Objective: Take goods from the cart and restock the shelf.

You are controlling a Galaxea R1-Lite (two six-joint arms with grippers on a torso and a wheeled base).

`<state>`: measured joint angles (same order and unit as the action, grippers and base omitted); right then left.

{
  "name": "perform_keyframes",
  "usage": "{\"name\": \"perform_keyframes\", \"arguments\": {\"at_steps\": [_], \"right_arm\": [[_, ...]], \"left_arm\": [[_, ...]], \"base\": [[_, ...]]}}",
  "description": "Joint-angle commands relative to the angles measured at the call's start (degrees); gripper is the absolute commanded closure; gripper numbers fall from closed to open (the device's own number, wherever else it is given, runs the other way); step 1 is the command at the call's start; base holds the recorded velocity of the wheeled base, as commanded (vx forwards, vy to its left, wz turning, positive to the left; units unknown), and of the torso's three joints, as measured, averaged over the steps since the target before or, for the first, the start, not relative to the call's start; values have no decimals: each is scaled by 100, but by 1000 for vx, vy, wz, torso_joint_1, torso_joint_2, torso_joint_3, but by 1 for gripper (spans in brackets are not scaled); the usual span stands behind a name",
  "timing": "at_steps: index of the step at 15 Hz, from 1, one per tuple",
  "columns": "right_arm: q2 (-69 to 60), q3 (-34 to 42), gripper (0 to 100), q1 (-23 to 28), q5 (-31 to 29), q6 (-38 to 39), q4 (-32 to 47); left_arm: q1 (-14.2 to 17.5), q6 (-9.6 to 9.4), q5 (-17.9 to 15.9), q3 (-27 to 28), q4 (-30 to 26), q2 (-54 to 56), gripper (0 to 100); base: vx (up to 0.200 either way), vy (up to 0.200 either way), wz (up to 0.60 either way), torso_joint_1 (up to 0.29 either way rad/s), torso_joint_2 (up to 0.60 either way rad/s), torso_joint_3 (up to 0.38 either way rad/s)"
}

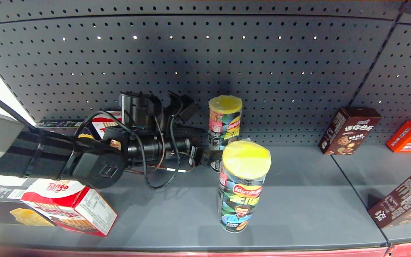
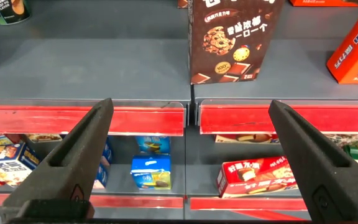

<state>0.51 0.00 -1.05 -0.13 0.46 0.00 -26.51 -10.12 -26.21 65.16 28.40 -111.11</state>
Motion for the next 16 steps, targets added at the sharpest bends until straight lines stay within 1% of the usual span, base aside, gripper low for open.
{"name": "perform_keyframes", "arguments": {"at_steps": [1,2,6,8,9,10,11,12,13,14,16], "right_arm": [[10,0,0,-9,5,-2,0],[10,0,0,-9,5,6,0],[10,0,0,-1,5,-2,0],[10,0,0,-1,5,6,0],[10,0,0,-1,5,-2,0],[10,0,0,-9,5,6,0],[10,0,0,-9,5,6,0],[10,0,0,-9,-4,-2,0],[2,0,0,-9,5,6,0],[10,0,0,-9,5,6,0],[2,0,0,-1,-4,-2,0]], "left_arm": [[6,-201,318,120,-327,142,0],[-3,-201,450,190,-379,142,0],[-3,-210,705,296,-379,124,0],[6,-254,810,278,-371,133,0],[24,-553,969,269,-388,133,0],[32,-649,1021,269,-388,142,0],[32,-649,1021,269,-388,142,0],[103,-702,1092,269,-379,177,0],[111,-711,1092,269,-379,186,0],[129,-816,1144,296,-379,194,0],[138,-860,1259,287,-379,203,0]], "base": [[0,0,0,0,0,0],[0,0,0,0,0,0],[0,0,0,0,0,0],[0,0,0,0,0,0],[0,0,0,0,0,0],[0,0,0,0,0,0],[0,0,0,0,0,0],[0,0,0,0,0,0],[0,0,0,0,0,0],[0,0,0,0,0,0],[0,0,0,0,0,0]]}}
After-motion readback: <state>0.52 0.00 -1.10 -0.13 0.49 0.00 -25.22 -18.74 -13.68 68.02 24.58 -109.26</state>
